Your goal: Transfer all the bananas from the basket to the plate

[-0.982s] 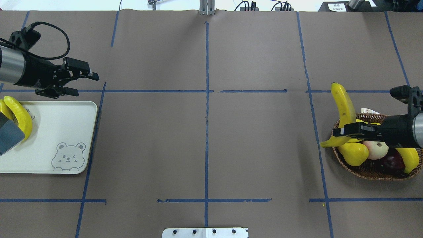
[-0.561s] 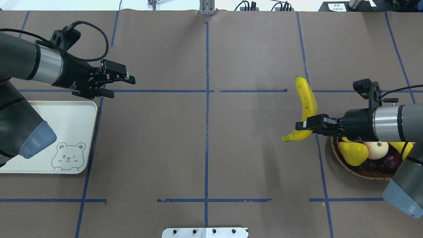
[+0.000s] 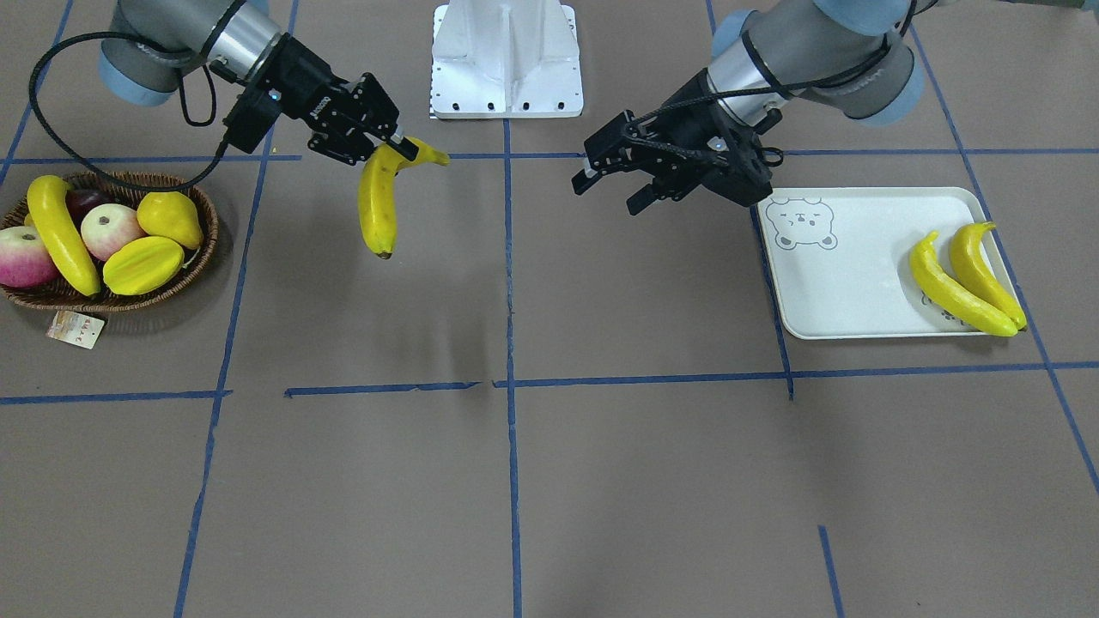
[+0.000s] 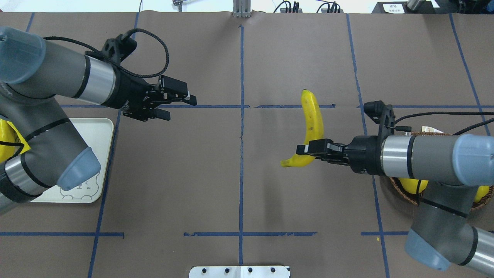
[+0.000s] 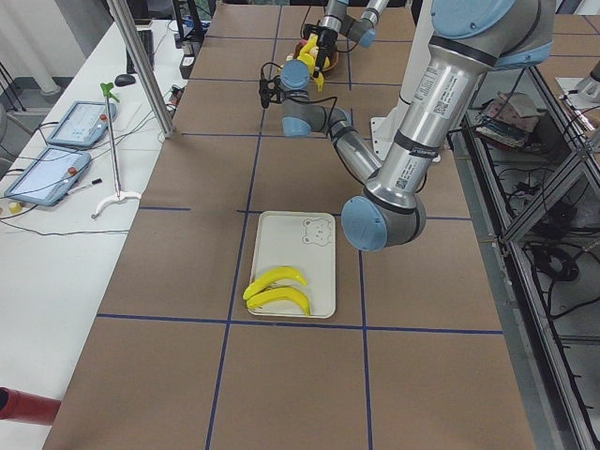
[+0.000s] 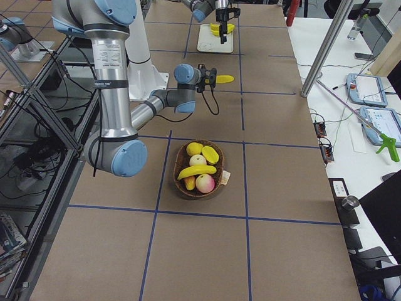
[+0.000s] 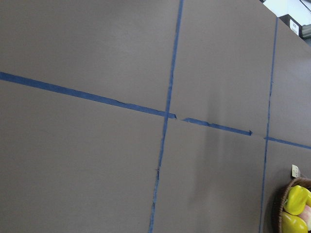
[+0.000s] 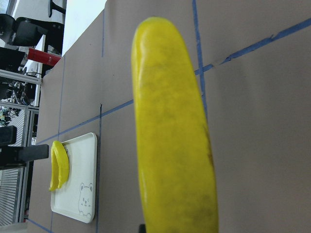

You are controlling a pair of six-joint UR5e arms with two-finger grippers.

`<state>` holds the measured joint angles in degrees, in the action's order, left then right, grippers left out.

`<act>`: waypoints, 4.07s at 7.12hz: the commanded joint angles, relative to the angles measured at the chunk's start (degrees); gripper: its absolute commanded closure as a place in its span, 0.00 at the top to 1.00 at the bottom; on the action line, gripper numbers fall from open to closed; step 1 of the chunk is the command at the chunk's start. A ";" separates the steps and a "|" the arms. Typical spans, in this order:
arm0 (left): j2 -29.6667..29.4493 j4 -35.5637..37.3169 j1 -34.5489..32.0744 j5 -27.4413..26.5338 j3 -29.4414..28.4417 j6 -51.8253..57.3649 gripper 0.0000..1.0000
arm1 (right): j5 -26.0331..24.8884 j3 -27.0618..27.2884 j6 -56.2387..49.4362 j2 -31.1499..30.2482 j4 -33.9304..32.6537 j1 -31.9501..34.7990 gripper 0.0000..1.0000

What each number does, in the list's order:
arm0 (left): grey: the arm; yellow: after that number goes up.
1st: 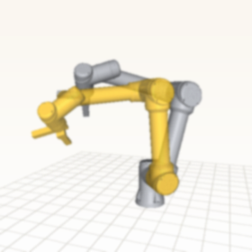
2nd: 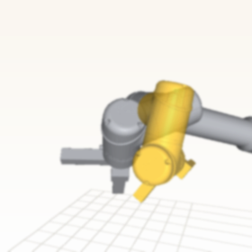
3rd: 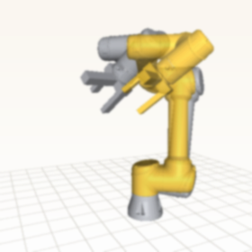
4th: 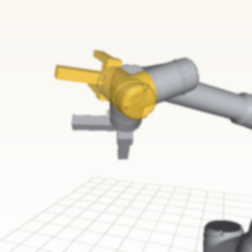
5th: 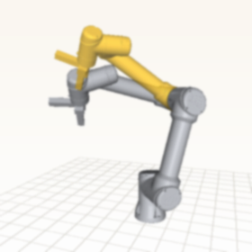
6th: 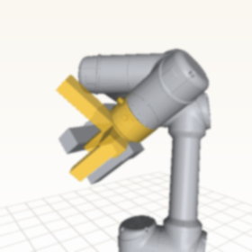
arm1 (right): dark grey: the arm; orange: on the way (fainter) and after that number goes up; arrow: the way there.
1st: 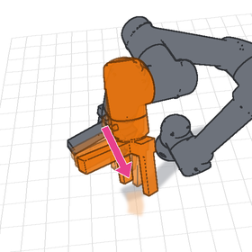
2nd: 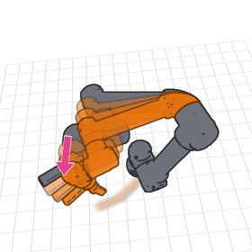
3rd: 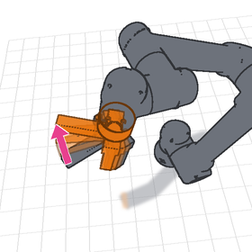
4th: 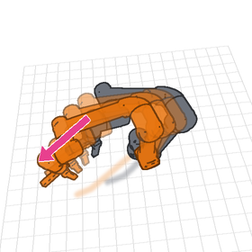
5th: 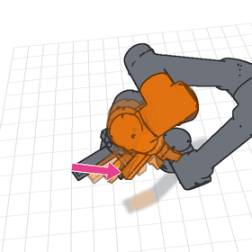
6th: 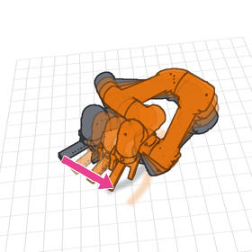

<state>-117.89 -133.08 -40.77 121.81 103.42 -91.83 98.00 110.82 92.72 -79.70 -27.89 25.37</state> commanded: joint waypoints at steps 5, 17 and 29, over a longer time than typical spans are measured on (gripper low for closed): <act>-7.97 3.79 6.22 -6.93 -5.07 -0.90 0.99 | -7.01 -7.55 0.18 14.13 -6.47 -6.03 0.05; -8.15 7.47 6.84 -9.49 -4.99 -1.07 0.00 | -7.74 -6.58 -0.61 14.22 -8.23 -6.30 1.00; 8.08 51.61 -4.73 -13.18 9.77 -1.06 0.00 | 8.51 16.79 -18.52 6.69 -61.85 5.73 1.00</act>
<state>-113.89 -81.53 -42.30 108.50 112.00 -92.29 105.31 125.78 77.25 -70.40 -87.95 29.90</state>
